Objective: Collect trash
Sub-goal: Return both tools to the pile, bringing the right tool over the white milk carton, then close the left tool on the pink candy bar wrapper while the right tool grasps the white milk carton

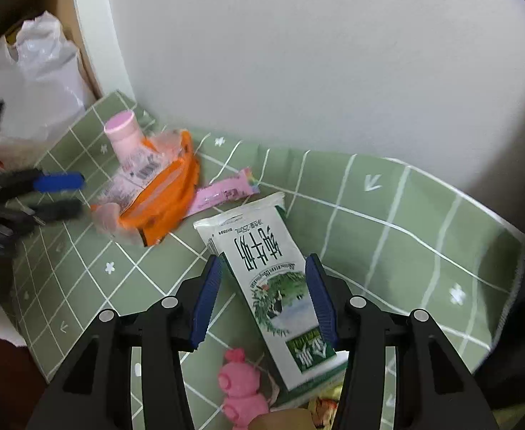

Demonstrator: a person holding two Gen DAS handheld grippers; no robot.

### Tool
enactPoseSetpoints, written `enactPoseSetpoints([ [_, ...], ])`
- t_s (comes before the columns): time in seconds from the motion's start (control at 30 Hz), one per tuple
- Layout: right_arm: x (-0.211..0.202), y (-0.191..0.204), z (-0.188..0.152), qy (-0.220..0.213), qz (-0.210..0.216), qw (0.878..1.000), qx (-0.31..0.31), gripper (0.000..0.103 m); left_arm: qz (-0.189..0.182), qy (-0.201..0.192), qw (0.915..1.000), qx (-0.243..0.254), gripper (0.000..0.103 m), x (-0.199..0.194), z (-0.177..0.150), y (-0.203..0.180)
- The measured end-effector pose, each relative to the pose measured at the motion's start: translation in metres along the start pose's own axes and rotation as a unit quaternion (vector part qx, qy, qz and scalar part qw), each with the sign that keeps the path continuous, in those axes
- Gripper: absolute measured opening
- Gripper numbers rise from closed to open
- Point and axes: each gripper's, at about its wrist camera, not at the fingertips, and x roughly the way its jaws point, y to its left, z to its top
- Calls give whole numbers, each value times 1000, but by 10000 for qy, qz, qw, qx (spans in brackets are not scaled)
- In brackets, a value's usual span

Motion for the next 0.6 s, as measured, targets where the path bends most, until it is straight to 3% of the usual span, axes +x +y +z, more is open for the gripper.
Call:
enactPoseSetpoints([
  [0.1, 2, 0, 0, 84, -86, 9998, -178, 46, -280, -140, 9994, 176, 55, -2, 21, -10],
  [0.2, -13, -7, -3, -88, -72, 9999, 20, 46, -353, 68, 9971, 664, 55, 22, 47, -28],
  [0.4, -53, -32, -25, -453, -449, 9960, 625, 46, -267, 953, 9899, 1013, 55, 108, 79, -41],
  [0.57, -77, -56, -43, -761, -524, 9891, 1146, 46, 91, 1656, 9798, 1117, 46, 165, 86, -44],
  [0.6, -78, -58, -44, -791, -537, 9881, 1202, 46, 155, 1816, 9769, 1112, 40, 174, 85, -43],
])
